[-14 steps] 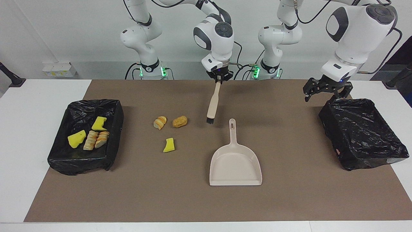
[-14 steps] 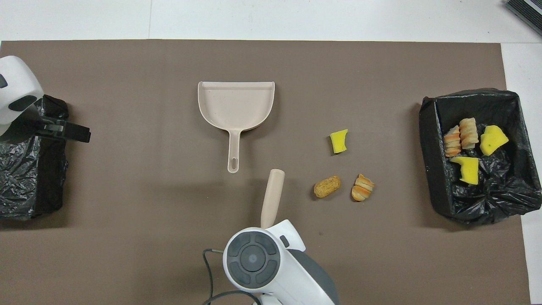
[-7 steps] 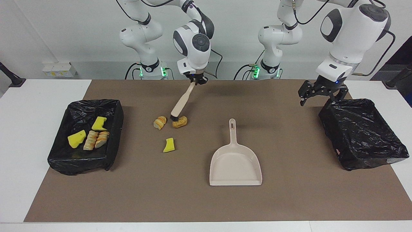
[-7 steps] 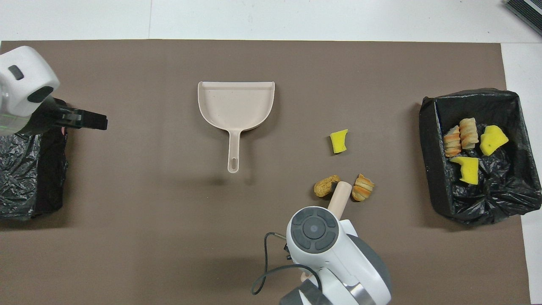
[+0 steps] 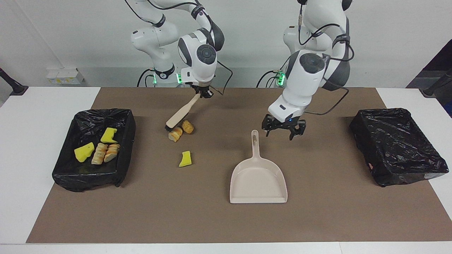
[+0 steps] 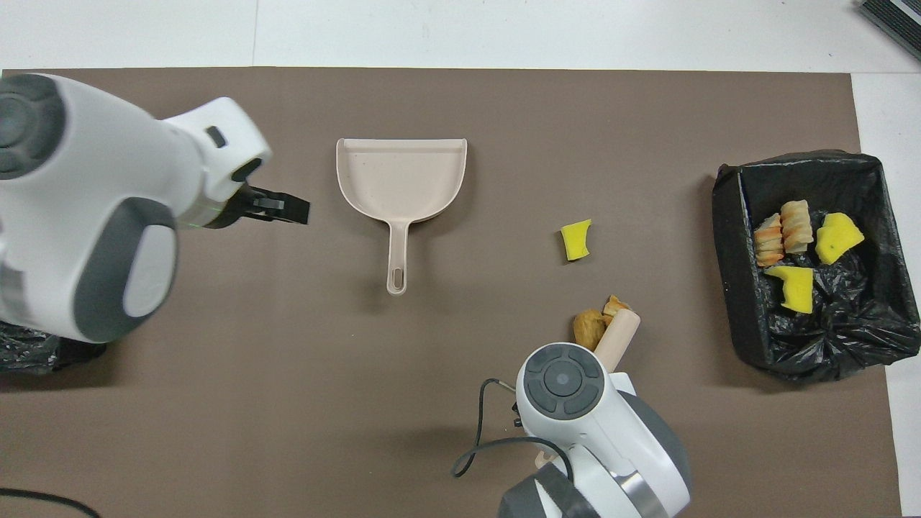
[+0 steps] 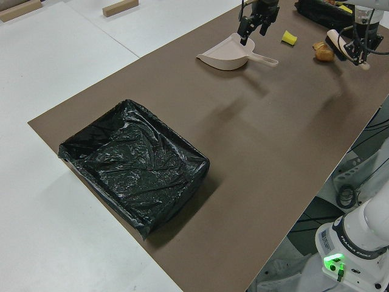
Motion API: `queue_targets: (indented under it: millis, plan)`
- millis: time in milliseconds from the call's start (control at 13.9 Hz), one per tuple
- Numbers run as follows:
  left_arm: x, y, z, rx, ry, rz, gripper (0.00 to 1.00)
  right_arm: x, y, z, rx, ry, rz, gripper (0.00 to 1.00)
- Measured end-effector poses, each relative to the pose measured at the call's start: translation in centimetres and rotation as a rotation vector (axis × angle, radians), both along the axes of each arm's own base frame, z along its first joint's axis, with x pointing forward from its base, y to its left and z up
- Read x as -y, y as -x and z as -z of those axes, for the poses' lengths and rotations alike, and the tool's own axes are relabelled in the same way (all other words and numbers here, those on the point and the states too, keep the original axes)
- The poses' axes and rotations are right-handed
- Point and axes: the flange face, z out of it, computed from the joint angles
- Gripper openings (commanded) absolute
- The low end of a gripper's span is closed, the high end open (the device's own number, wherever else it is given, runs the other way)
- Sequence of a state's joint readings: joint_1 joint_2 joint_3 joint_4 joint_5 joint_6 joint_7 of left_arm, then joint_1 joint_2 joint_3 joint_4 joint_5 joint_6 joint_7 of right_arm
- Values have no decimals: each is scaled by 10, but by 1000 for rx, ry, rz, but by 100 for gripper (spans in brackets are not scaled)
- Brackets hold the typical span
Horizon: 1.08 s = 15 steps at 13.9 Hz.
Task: Sweep and dump trash in bin
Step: 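Sweep the bread chunks with the right gripper while the left gripper reaches the dustpan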
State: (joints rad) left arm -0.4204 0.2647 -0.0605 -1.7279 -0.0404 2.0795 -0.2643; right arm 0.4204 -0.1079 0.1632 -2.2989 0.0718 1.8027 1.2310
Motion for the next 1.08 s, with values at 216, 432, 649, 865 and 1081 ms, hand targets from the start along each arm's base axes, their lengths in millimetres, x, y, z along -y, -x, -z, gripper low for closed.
queue_targets:
  millis: [216, 432, 649, 865, 1081]
  plan:
    - [24, 15, 39, -15, 6, -9, 100, 11, -7, 6, 20, -11, 28, 0]
    - [28, 25, 44, -20, 8, -21, 100, 20, -27, 9, 98, -84, 13, 0]
    - [41, 37, 47, -25, 16, -7, 100, 17, -52, 16, 138, -140, 12, 0]
    - [42, 39, 52, -13, 7, 1, 100, 2, -98, 9, 173, -179, 27, 0]
    - [43, 40, 60, 3, -24, -17, 88, 2, -152, -2, 207, -229, 13, 0]
